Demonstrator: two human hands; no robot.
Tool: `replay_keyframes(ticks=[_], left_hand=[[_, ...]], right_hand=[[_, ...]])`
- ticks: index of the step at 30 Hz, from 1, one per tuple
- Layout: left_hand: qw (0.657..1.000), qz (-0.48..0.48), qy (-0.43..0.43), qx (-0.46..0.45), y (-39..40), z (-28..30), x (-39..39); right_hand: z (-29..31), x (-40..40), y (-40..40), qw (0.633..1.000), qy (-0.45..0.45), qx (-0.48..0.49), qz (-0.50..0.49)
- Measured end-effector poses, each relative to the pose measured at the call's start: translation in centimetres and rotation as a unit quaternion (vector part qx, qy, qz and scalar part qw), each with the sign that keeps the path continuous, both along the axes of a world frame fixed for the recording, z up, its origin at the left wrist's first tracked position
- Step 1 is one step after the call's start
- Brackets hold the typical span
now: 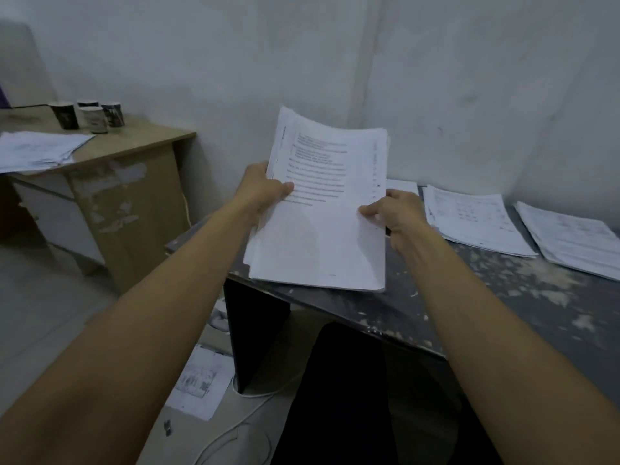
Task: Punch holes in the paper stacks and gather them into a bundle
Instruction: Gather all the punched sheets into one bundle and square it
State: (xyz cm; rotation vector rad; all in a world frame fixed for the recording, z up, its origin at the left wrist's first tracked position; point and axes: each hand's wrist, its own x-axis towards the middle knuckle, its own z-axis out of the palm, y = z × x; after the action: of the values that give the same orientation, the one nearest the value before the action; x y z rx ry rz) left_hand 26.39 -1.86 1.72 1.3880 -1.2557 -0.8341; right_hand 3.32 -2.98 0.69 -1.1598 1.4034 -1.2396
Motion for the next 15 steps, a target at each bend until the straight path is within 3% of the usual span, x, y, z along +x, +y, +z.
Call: replay_keyframes(ticks=[5, 10, 15], left_hand=[[0.991, -0.06, 0.076, -0.087, -0.2, 1.5, -5.4], [0.976, -0.118, 0.144, -0.113, -0.4, 2.2, -10.6], [0.975, -0.126, 0.133, -0.129, 0.0, 1.5, -14.3]], right_hand=[[3.2, -5.3, 0.8, 0.996, 0.028, -0.07, -0.051], [5.1, -10.7, 2.5, 0.985, 0.004, -0.137, -0.105], [3.9, -13.3, 3.6, 0.983, -0.032, -0.159, -0.086]])
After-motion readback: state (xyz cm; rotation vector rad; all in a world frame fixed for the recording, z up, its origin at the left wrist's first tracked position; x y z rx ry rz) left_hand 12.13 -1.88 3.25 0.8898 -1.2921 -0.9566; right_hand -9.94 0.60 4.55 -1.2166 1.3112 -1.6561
